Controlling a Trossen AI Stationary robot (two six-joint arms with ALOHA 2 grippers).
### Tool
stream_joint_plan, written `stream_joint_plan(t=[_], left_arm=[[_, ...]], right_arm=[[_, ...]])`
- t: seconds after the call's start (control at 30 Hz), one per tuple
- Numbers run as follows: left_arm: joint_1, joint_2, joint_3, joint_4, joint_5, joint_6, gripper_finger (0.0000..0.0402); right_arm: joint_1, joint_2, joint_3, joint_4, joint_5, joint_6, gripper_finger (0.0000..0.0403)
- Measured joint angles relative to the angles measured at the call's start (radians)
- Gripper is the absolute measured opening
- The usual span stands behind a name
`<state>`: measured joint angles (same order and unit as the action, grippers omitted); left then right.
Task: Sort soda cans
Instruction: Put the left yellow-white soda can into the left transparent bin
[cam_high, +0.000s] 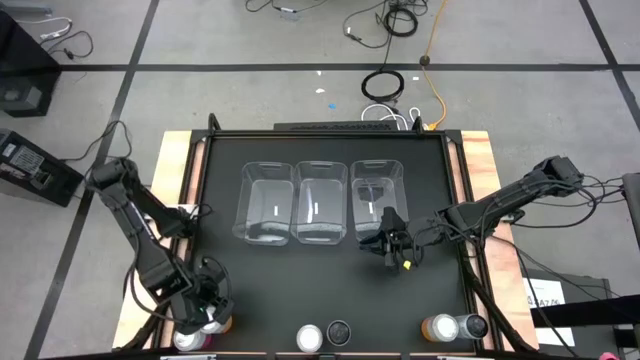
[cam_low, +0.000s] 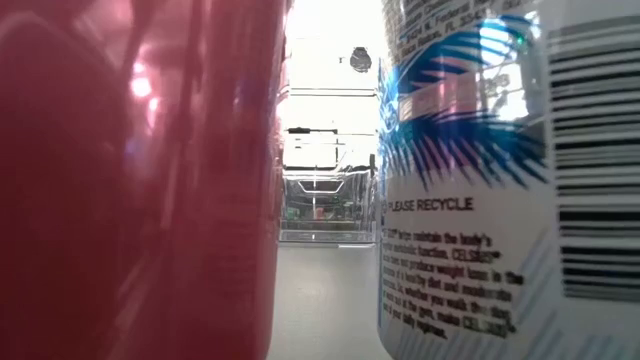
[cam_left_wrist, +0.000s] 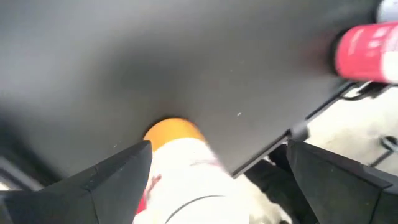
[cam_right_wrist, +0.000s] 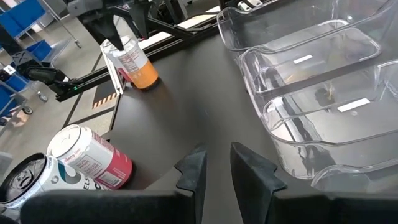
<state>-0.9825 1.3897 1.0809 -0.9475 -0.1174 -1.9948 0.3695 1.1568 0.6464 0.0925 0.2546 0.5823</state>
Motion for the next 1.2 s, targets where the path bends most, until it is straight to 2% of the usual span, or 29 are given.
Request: stream_joint_plan(t=[0.63, 0.87, 1.2], left_arm=[[-0.087, 0.037, 0.000, 0.075, 0.070, 0.010, 0.0380], [-0.087, 0.091, 0.000, 0.074, 0.165, 0.064, 0.0380], [-0.087, 0.152, 0.000, 0.074, 0.170, 0.067, 0.0380]], right_arm=[[0.000, 0.000, 0.000, 0.000, 0.002, 0.008, 0.0066], [-0.001, 0.000, 0.000, 0.000, 0.007, 0.007, 0.0066], [-0.002, 0.000, 0.000, 0.000, 0.007, 0.000, 0.0066]])
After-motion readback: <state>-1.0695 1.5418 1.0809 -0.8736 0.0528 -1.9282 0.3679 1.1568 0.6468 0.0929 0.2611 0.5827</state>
